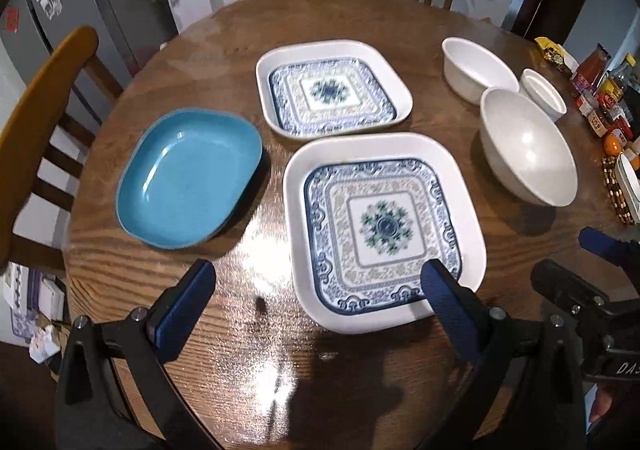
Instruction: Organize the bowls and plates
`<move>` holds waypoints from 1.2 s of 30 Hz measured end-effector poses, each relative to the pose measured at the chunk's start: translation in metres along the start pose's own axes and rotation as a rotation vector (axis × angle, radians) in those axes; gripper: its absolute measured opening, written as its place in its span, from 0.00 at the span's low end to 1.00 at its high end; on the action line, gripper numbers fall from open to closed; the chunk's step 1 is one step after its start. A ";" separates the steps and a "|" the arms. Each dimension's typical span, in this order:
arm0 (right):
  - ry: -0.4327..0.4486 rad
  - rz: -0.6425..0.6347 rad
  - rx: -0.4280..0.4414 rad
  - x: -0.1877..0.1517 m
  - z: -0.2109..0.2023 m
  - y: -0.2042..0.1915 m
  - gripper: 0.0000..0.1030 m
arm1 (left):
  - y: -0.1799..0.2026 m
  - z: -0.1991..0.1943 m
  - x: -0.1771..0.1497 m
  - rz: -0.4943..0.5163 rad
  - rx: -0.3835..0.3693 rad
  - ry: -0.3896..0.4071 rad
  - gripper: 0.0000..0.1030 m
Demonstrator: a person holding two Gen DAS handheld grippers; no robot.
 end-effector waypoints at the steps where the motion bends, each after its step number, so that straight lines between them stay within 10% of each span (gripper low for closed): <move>1: -0.006 0.001 0.007 0.001 0.004 -0.002 1.00 | -0.001 0.002 -0.001 -0.002 -0.005 -0.005 0.99; 11: -0.070 -0.001 0.043 0.009 0.038 -0.012 0.87 | -0.012 0.038 -0.001 -0.052 -0.074 -0.102 0.78; 24: -0.103 -0.064 0.058 0.018 0.058 -0.027 0.09 | -0.010 0.046 0.006 0.001 -0.075 -0.071 0.33; 36: -0.089 -0.079 0.086 -0.008 0.024 -0.023 0.08 | 0.001 0.018 -0.021 0.056 -0.126 -0.062 0.27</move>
Point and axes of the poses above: each gripper's, at about its wrist camera, not at the fingertips, and z roughly the way its jaws point, y to its right, x to its top, the point moved 5 cm from there along z, roughly the way its jaws point, and after that the axes turned 14 degrees about -y, right-handed, at the moved point
